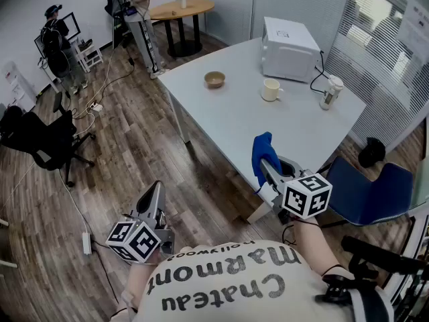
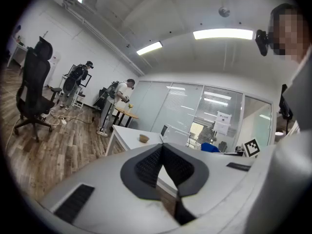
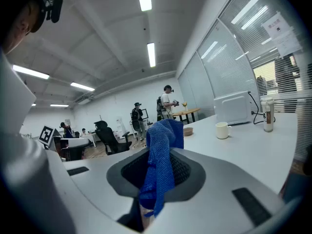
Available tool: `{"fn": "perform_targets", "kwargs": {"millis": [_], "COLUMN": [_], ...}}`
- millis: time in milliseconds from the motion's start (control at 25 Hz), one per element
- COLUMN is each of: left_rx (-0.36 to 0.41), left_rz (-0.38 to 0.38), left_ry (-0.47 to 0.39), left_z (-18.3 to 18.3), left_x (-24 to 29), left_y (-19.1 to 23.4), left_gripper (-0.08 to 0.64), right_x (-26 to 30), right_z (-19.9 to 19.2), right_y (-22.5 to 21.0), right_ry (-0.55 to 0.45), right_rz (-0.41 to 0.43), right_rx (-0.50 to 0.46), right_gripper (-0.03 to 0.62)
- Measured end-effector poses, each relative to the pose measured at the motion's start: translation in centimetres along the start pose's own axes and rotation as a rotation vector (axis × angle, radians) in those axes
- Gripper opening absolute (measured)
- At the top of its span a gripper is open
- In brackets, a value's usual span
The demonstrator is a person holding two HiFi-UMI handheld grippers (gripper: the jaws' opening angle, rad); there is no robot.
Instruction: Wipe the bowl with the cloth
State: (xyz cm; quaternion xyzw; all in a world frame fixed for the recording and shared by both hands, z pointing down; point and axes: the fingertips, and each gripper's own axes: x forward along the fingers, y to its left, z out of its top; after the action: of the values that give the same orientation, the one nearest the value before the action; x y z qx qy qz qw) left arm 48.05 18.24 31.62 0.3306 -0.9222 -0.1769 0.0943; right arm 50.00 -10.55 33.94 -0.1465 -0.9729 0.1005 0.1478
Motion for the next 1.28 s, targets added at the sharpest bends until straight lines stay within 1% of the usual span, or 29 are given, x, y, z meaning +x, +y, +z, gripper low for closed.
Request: {"fn": "perform_targets", "kwargs": {"millis": [360,480,600,680,760,960,1160,1280], "left_rx": [-0.017,-0.025,-0.037,-0.054,-0.071,-0.103,-0.12,-0.105], "left_rz": [0.017,0.027,0.042,0.055,0.056,0.004,-0.061,-0.088], "left_ry": [0.014,0.028,0.052,0.066,0.075,0.117,0.113,0.12], "left_z": [-0.3,-0.7,-1.5,-1.8,-1.7,-0.8,3.5,6.1], "left_x": [0.4,0.4,0.4,0.6,1.2,5.2,9.9,12.6], "left_y": [0.3,0.6,1.7,3.2,5.0,10.3,16.1,19.5], "left_gripper": [-0.006,-0.006,-0.006,-0.006,-0.006,-0.005,-0.006,-0.006], "right_x": [0.3,0.8,2.0,3.4,5.1,10.4,17.5,21.9], "right_z": [-0.5,-1.1,-2.4,-3.0,-3.2,-2.5,0.2,2.6], "right_y": [-0.5,-0.7,-1.3,-1.3,-1.3,-1.2,0.7,2.0], "right_ry": [0.029,0.045,0.069,0.09,0.106,0.129,0.133,0.12], "right_rz": [0.004,0.01,-0.002,-0.009,-0.022,-0.091,-0.108,-0.115], "right_rx": [0.021,0.065,0.138,0.181,0.203,0.224,0.229,0.208], "right_gripper": [0.066,0.066,0.066,0.066,0.066,0.066,0.066,0.066]}}
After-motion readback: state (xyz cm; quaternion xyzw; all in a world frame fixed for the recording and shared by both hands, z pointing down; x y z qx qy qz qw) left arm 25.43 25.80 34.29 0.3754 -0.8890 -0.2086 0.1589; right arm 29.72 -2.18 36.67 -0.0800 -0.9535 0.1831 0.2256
